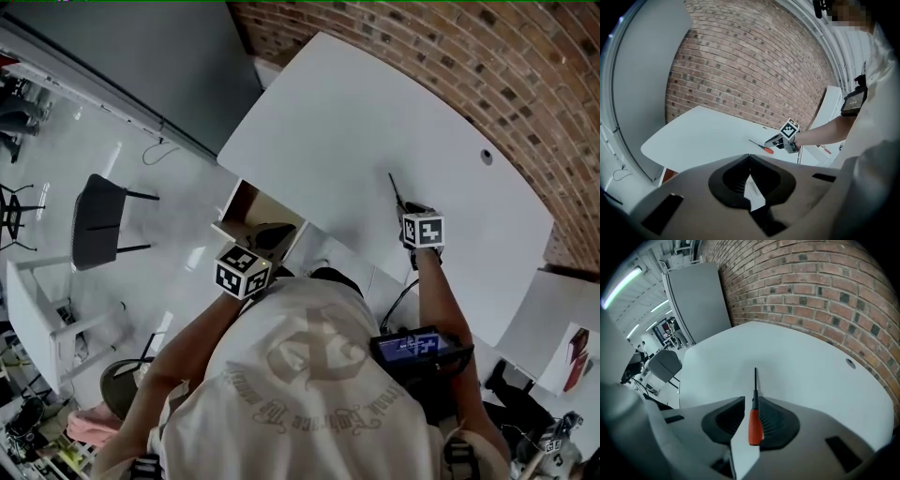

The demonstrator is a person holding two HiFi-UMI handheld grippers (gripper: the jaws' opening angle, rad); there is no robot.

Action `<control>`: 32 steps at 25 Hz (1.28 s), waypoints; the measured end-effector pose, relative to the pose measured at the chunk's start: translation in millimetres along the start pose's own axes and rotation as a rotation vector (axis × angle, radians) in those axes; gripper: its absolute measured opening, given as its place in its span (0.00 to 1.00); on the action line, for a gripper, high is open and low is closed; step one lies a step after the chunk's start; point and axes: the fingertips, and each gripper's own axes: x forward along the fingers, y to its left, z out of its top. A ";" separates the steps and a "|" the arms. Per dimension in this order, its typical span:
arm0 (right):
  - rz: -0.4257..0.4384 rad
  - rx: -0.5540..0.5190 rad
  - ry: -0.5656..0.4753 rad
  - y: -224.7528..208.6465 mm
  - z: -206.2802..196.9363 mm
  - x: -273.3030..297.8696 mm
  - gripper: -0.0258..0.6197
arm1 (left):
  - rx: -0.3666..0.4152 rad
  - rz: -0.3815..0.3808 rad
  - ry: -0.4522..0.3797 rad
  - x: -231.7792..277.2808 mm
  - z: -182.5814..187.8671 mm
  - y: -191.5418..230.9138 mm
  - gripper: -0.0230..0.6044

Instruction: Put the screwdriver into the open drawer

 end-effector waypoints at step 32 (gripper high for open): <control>0.015 -0.087 0.216 3.3 -3.1 32.5 0.15 | -0.043 0.103 -0.063 -25.7 0.0 15.4 0.07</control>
